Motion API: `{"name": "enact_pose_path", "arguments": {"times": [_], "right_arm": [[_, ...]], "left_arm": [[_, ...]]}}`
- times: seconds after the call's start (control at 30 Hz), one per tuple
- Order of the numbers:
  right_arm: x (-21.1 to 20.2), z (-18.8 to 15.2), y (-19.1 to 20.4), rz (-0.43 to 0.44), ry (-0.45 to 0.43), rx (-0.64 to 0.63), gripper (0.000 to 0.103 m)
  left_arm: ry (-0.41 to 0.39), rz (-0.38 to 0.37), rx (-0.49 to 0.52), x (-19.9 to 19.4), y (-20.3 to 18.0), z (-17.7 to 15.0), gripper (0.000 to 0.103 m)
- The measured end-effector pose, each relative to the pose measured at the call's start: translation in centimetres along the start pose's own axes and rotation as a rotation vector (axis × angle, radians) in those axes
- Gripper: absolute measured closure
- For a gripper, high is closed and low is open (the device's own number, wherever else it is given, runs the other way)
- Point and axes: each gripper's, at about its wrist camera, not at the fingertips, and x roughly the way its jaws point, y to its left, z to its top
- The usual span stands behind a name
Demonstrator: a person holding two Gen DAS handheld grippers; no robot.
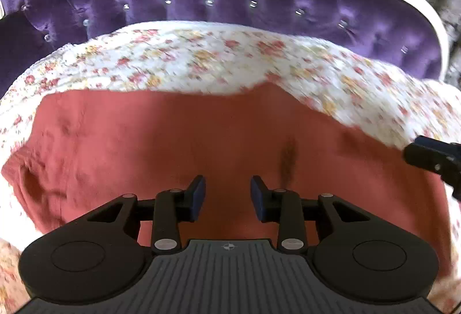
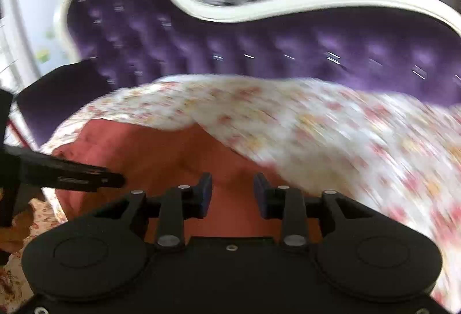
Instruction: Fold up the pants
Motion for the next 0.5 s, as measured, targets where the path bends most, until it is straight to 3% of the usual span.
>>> {"name": "enact_pose_path", "arguments": {"times": [0.17,0.23,0.3,0.5], "right_arm": [[6.3,2.9,1.8,0.098,0.043,-0.117,0.059],[8.4,3.6,2.2,0.120,0.060,-0.157,0.057],[10.4,4.1,2.4,0.135,0.066,-0.193,0.052],[14.3,4.8,2.4,0.188,0.119,-0.227,0.052]], "left_arm": [[0.037,0.073,-0.009,3.8,1.6,1.7,0.070],[0.060,0.061,-0.023,4.8,2.7,1.3,0.069],[0.033,0.047,-0.006,4.4,2.9,0.8,0.068],[-0.011,0.081,0.042,4.3,1.8,0.2,0.068]]}}
